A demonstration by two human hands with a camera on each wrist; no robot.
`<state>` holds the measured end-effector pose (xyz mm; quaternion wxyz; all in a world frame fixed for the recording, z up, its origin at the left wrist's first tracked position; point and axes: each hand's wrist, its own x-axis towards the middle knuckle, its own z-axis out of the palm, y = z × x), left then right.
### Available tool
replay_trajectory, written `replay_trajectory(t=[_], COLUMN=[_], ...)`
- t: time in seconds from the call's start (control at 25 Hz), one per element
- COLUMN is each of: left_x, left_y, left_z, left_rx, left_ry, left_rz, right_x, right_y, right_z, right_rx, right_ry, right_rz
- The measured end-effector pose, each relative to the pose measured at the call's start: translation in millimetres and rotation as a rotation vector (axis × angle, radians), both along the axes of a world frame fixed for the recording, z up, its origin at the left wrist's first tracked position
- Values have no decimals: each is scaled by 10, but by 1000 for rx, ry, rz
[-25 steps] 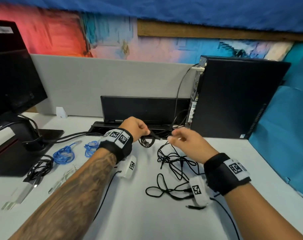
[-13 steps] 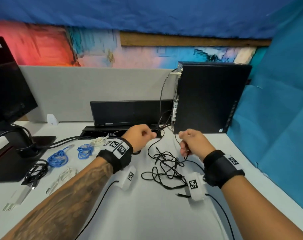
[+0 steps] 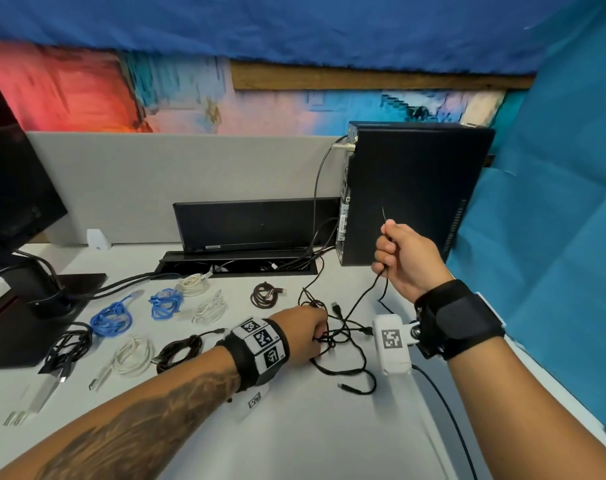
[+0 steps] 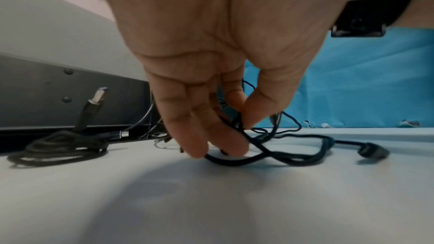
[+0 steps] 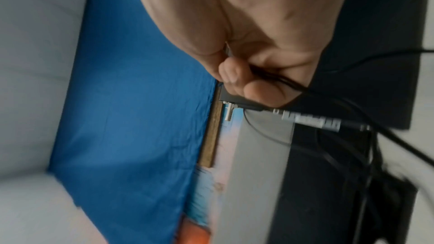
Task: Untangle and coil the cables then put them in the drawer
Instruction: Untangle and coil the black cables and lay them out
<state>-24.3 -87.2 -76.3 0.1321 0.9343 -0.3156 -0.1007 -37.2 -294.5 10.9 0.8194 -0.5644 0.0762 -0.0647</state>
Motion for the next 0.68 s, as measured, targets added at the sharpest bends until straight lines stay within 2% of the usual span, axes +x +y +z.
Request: replay_trajectory(t=[0.12, 0.2, 0.32, 0.36, 0.4, 0.44, 0.52, 0.6, 0.68], left_x=[92, 143, 131, 103, 68, 31, -13, -48, -69], left_y=[96, 173, 247, 239, 205, 139, -46, -197, -220], left_z=[10, 23, 129, 192, 261, 332, 371, 266, 202], left_rx=[-165, -210, -75, -96, -192, -326, -549, -591, -593], left_ry=[13, 39, -51, -116, -139, -89, 188, 397, 486], left_rz=[43, 65, 113, 117, 107, 86, -3, -136, -174], right_x=[-8, -3, 10, 18, 27, 35, 59, 77, 95], right_y=[-43, -53, -53, -39, -7, 39, 144, 214, 179], right_z=[-25, -29, 56, 103, 166, 236, 384, 542, 675], right_rx=[-206, -245, -161, -94, -15, 67, 172, 182, 137], right_ry=[32, 38, 0, -27, -60, -100, -180, -253, -304], right_rz=[-55, -61, -24, 17, 65, 106, 134, 101, 38])
